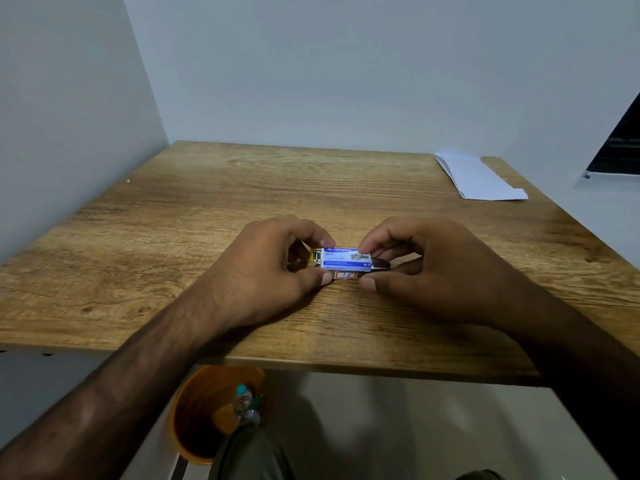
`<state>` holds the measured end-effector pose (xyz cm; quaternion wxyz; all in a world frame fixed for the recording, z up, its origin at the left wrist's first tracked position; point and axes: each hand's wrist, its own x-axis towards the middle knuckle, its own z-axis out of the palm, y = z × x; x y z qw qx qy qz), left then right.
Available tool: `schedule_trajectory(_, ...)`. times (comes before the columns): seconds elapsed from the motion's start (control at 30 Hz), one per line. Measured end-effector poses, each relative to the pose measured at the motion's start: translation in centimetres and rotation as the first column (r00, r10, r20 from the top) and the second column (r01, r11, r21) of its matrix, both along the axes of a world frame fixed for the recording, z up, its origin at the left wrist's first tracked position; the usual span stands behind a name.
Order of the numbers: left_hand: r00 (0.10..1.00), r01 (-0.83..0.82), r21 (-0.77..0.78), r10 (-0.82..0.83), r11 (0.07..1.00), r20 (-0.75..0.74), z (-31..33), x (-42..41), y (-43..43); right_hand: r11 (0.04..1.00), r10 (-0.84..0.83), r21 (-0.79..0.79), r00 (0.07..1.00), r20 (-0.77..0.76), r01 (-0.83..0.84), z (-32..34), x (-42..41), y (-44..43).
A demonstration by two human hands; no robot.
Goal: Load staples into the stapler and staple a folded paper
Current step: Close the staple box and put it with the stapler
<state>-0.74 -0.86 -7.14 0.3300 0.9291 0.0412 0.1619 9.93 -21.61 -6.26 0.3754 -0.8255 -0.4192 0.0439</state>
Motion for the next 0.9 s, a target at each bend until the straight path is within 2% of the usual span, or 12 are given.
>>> schedule_trajectory(0.23,1.0,-0.024,0.023,0.024,0.999,-0.008,0.1,3.5,1.0,0.996,-0.08,-0.046,0.995,0.056,0.083,0.1,3.2,2.2)
schedule_trajectory(0.57,0.996,-0.093,0.148,0.092,0.985,0.017,0.8,11.6,3.8,0.975,-0.224,0.023,0.974,0.036,0.223,-0.1,10.2,7.2)
schedule_trajectory(0.9,0.989,-0.148,0.082,0.148,0.986,-0.001,0.8,19.8,7.1,0.945,-0.327,0.018,0.94,0.101,0.327,-0.5,17.3,11.9)
